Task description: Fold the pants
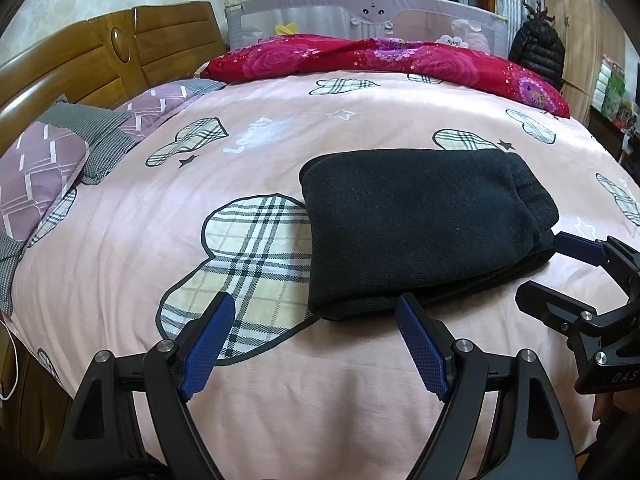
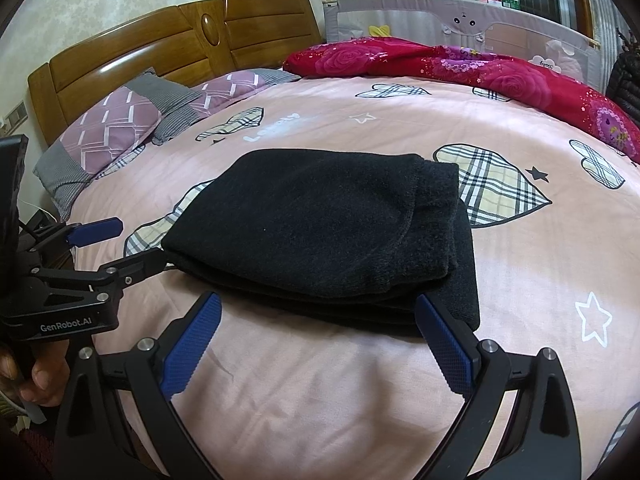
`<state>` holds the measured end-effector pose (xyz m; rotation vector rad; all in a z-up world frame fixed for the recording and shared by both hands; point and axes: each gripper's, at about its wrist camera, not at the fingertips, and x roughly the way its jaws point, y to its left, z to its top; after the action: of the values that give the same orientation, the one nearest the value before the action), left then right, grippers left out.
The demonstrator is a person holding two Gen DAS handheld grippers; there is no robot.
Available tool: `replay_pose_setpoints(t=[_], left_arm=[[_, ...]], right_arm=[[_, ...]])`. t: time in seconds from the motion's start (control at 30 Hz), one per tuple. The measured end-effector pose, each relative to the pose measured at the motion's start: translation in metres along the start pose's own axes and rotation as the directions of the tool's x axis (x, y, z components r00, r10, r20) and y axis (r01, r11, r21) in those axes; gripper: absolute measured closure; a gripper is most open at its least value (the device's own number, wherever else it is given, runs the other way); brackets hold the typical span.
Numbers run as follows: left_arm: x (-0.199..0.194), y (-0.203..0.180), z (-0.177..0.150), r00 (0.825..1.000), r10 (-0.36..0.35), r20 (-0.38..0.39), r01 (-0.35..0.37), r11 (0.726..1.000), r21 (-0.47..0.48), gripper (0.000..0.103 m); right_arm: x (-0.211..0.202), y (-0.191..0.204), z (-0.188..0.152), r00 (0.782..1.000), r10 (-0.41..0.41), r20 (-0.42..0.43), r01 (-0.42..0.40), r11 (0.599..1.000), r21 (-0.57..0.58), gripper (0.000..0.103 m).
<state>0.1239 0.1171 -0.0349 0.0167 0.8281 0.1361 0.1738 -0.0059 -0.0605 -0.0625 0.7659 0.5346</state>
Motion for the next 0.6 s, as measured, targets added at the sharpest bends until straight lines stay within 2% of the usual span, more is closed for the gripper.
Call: replay_pose_setpoints(t=[0.6], left_arm=[[-0.0002,-0.0008,0.0032,1.000,-0.002,0.003,0.002,1.000,0.010,0.020]], right_arm=[[-0.0002,0.0011,0.0002,1.000,0.000,0.002,0.000,1.000,0.001,0.005]])
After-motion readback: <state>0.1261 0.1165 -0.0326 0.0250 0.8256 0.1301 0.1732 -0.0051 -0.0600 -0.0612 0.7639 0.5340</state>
